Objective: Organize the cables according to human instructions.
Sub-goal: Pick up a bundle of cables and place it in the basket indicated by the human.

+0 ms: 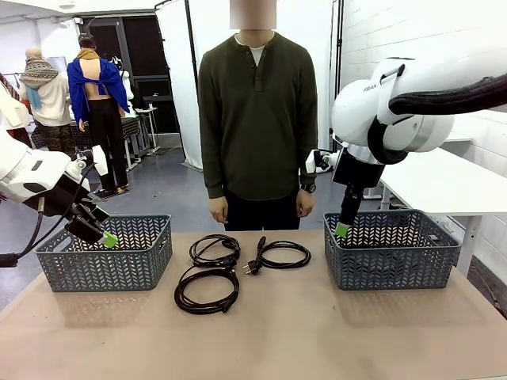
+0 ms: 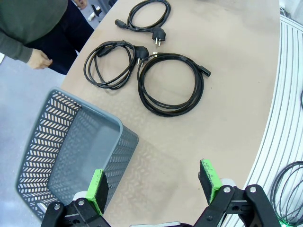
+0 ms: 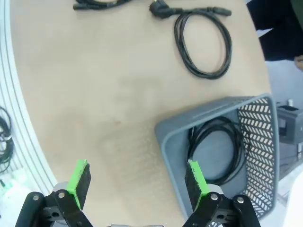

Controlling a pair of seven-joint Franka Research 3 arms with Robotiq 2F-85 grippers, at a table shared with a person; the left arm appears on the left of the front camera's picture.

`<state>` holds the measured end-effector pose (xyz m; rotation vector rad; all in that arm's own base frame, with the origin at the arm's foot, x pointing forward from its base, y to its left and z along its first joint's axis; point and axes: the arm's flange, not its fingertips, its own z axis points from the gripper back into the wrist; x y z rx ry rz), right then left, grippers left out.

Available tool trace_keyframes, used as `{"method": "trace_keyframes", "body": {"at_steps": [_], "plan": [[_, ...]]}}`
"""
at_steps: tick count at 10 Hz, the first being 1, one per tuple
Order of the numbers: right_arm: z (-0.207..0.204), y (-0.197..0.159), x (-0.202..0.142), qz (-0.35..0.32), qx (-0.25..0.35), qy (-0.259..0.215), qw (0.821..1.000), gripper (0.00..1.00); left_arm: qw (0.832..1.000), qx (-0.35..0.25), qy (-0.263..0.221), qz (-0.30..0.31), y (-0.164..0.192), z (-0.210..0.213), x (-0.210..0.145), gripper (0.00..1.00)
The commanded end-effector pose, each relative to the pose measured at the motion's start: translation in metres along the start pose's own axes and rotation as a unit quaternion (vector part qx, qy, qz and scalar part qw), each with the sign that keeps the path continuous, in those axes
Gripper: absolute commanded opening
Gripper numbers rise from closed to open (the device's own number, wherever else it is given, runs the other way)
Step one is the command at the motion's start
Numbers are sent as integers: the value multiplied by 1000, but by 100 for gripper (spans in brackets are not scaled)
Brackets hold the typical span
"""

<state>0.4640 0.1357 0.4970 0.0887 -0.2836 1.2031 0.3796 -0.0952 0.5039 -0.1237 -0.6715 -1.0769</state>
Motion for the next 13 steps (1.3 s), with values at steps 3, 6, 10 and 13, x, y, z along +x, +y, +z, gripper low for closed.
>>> {"method": "trace_keyframes", "body": {"at_steps": [3, 6, 10, 13], "plan": [[-18, 37, -9, 18, -17, -38, 999, 100, 1000, -6, -7, -1, 2, 0, -2, 100], [-16, 37, -3, 20, -14, -13, 1000, 100, 1000, -6, -7, -1, 2, 0, -2, 100], [-16, 37, -3, 20, -14, -13, 1000, 100, 1000, -6, -7, -1, 2, 0, -2, 100], [-16, 37, -3, 20, -14, -13, 1000, 100, 1000, -6, -7, -1, 2, 0, -2, 100]]}}
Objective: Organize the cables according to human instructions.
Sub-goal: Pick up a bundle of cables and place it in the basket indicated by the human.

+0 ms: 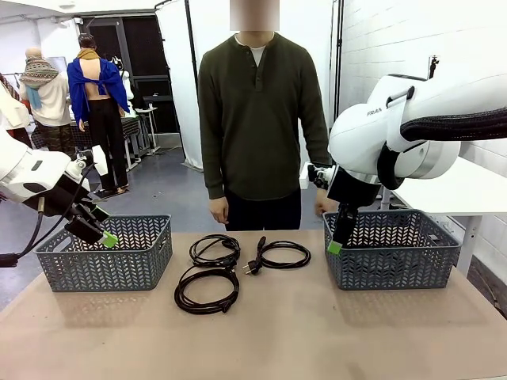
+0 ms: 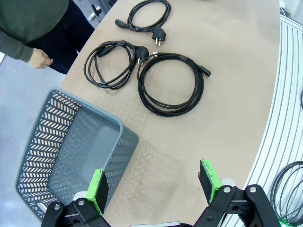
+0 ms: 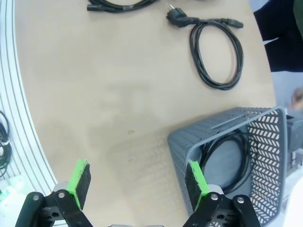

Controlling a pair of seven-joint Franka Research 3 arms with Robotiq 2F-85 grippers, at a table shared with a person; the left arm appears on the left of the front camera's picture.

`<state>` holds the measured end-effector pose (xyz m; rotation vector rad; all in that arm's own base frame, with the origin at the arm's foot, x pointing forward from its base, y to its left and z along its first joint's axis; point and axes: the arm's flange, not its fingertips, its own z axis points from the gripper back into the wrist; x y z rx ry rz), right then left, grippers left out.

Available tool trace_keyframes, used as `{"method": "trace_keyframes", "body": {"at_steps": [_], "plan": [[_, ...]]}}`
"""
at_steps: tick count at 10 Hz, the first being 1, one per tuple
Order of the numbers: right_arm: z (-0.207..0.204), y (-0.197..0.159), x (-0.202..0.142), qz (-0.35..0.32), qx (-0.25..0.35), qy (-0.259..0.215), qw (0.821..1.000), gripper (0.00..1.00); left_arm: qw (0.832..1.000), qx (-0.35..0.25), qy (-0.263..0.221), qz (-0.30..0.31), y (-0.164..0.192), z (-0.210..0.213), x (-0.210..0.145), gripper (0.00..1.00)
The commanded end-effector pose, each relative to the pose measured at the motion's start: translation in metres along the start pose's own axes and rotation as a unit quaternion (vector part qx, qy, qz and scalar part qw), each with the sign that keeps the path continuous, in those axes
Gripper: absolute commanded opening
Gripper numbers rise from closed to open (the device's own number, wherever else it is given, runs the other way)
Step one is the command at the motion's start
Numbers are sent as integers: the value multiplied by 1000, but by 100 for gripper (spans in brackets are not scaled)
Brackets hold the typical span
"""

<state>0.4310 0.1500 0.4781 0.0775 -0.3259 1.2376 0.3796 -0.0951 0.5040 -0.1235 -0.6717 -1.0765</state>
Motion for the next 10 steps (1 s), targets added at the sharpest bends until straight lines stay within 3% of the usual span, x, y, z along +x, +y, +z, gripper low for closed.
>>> {"method": "trace_keyframes", "body": {"at_steps": [1, 10], "plan": [[0, 0, 0, 0, -1, 1, 1000, 100, 1000, -6, -7, -1, 2, -1, -2, 100], [0, 0, 0, 0, -1, 1, 1000, 100, 1000, -6, -7, -1, 2, -1, -2, 100]]}}
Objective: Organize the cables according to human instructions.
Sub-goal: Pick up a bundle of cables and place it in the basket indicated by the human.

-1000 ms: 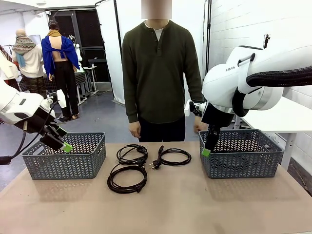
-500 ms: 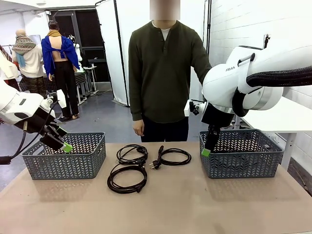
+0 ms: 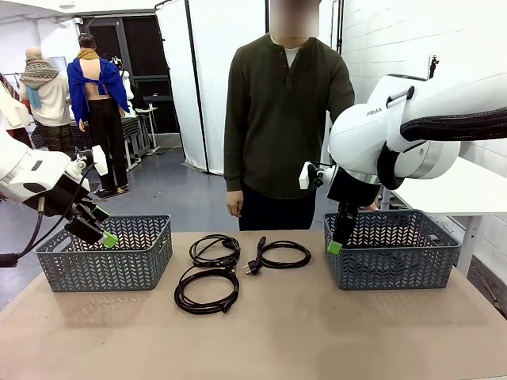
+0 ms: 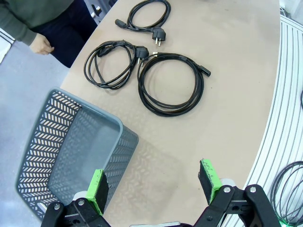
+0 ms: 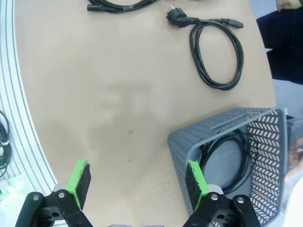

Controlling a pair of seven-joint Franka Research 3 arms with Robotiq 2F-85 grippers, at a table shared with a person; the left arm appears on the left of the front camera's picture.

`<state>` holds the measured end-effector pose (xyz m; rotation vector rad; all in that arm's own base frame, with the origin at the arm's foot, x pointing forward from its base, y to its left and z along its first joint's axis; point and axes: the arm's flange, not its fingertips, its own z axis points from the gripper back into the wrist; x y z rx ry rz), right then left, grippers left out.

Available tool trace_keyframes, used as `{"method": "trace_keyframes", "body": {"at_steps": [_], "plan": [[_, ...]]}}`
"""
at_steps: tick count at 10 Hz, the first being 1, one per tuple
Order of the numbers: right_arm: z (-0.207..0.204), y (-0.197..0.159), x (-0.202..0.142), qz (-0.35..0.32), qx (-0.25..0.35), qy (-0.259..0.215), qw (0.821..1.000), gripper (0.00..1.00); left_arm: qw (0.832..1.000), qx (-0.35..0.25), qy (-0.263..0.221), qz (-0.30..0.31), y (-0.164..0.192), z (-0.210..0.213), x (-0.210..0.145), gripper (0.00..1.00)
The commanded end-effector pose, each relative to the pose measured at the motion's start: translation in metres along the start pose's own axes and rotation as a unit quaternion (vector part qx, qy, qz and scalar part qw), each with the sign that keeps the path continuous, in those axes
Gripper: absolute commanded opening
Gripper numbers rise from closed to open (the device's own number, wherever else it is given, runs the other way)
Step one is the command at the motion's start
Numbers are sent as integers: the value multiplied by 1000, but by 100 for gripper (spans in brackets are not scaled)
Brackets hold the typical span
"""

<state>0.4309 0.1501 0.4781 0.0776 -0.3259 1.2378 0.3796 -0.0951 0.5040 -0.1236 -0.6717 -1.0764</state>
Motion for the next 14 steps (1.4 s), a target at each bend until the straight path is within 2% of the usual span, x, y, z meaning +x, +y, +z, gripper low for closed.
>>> {"method": "trace_keyframes", "body": {"at_steps": [1, 8, 12, 14], "plan": [[0, 0, 0, 0, -1, 1, 1000, 100, 1000, -6, -7, -2, 2, -1, -2, 100], [0, 0, 0, 0, 0, 0, 1000, 100, 1000, -6, -7, -2, 2, -1, -2, 100], [-4, -21, 54, -78, 29, 11, 997, 100, 1000, -6, -7, -2, 2, -1, -2, 100], [-15, -37, 84, -135, 24, 23, 990, 100, 1000, -6, -7, -2, 2, -1, -2, 100]]}}
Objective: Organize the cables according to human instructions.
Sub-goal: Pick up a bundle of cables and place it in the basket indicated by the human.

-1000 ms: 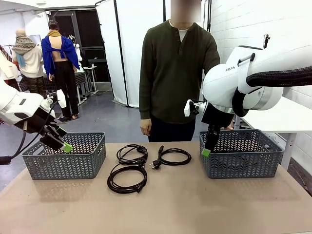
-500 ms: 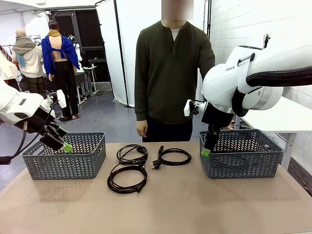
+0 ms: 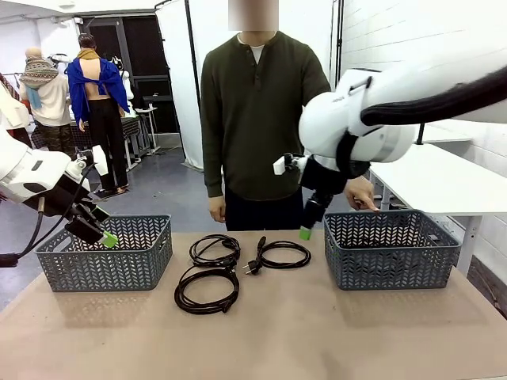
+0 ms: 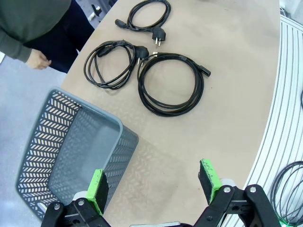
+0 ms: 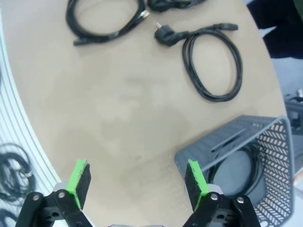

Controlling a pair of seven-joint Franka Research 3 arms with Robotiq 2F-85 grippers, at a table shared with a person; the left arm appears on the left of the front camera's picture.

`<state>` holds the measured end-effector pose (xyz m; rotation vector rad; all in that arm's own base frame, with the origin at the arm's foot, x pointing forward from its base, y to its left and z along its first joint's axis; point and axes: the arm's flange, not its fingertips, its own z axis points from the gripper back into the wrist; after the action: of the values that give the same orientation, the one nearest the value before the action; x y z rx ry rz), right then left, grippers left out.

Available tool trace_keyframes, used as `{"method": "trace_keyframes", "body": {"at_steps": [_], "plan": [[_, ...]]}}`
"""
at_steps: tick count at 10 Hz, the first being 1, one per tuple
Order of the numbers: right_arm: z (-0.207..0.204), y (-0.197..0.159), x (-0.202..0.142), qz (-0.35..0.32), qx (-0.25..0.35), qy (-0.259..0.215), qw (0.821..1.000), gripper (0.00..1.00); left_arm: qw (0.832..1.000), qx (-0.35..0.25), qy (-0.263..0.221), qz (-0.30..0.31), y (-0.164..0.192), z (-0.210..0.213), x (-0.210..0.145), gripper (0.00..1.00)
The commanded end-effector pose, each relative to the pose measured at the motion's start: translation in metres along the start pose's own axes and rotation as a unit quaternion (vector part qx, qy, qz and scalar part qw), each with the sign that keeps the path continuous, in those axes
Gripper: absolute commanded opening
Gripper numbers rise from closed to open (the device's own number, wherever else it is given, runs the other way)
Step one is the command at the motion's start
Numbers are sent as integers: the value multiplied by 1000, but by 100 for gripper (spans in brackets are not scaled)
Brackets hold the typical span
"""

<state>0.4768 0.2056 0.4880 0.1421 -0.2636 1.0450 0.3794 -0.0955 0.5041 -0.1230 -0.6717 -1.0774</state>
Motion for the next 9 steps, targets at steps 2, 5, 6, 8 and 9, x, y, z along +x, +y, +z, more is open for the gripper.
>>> {"method": "trace_keyframes", "body": {"at_steps": [2, 5, 6, 8, 9], "plan": [[-13, -17, 48, -112, -21, 12, 993, 100, 1000, -6, -7, -1, 3, -1, -2, 100], [-46, -32, 80, -189, -42, 18, 981, 100, 1000, -6, -7, -1, 3, -1, -2, 100], [-55, -34, 87, -198, -42, 25, 979, 100, 1000, -6, -7, -1, 3, -1, -2, 100], [-62, -34, 88, -200, -36, 36, 978, 100, 1000, -6, -7, -1, 3, -1, -2, 100], [-59, -33, 79, -193, -34, 21, 980, 100, 1000, -6, -7, -1, 3, -1, -2, 100]]}}
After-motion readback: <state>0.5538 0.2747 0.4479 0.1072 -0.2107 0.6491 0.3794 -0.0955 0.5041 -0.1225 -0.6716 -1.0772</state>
